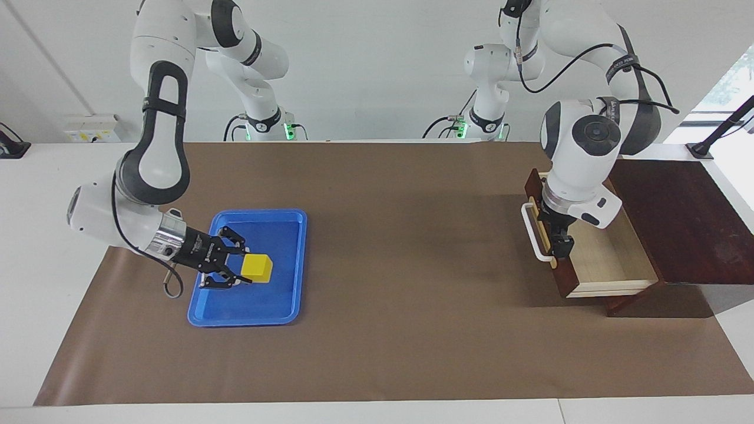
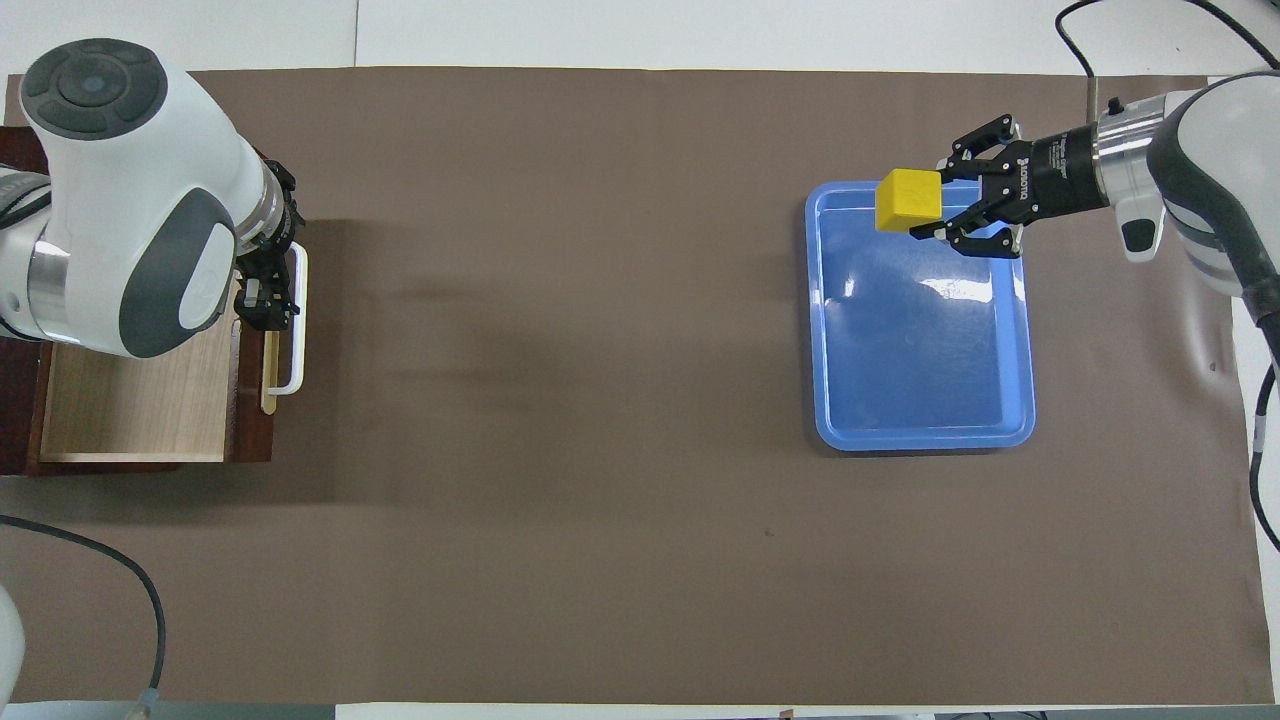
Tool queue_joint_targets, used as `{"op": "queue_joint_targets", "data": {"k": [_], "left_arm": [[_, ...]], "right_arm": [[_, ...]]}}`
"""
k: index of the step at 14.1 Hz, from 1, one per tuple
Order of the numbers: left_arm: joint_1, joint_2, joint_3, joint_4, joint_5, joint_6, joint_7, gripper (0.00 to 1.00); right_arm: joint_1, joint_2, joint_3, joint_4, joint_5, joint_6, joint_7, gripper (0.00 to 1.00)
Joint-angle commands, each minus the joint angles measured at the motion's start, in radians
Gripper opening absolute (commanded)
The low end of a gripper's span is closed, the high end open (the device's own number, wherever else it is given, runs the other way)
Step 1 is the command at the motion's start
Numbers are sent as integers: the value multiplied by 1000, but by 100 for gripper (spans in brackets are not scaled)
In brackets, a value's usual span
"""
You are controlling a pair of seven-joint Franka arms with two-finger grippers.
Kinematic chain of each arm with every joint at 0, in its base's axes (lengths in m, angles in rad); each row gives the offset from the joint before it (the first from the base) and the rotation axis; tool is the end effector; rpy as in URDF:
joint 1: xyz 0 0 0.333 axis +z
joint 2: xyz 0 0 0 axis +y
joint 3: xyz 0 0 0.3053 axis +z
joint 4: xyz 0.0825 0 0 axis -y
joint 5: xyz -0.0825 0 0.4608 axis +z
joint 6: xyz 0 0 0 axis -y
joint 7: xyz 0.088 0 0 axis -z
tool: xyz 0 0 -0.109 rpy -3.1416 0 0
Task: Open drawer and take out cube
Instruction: 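Carry the cube with the right gripper while the left gripper pushes drawer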
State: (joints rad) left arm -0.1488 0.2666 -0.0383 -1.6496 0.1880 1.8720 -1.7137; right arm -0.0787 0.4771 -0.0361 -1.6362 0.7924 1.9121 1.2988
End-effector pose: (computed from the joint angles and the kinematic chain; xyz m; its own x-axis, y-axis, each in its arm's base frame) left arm 0.6958 -0.1151 0.4159 0.1033 0.9798 0.1711 0.9946 -0.1006 -0.0242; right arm 0.7277 -0.0291 0.2927 -0.1869 -0.7351 -0.6517 -0.9822 0.1523 0.1100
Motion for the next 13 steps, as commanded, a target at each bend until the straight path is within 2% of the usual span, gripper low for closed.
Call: {"op": "queue_joint_targets", "data": {"k": [1,6,13], "left_arm": [[14,-32,47,-50,-11,47,77,100],[15,-30,121,-41,-16,47,213,100],[35,-27,205,-38,-33,67,402,100]], "right_arm": [[7,-57,-16,-126,-12,45,-70,0],[-4,-74,-57,-240,-10,51,-220,0],[-4,-89,-84,-301,-10,82,-271,0]]}}
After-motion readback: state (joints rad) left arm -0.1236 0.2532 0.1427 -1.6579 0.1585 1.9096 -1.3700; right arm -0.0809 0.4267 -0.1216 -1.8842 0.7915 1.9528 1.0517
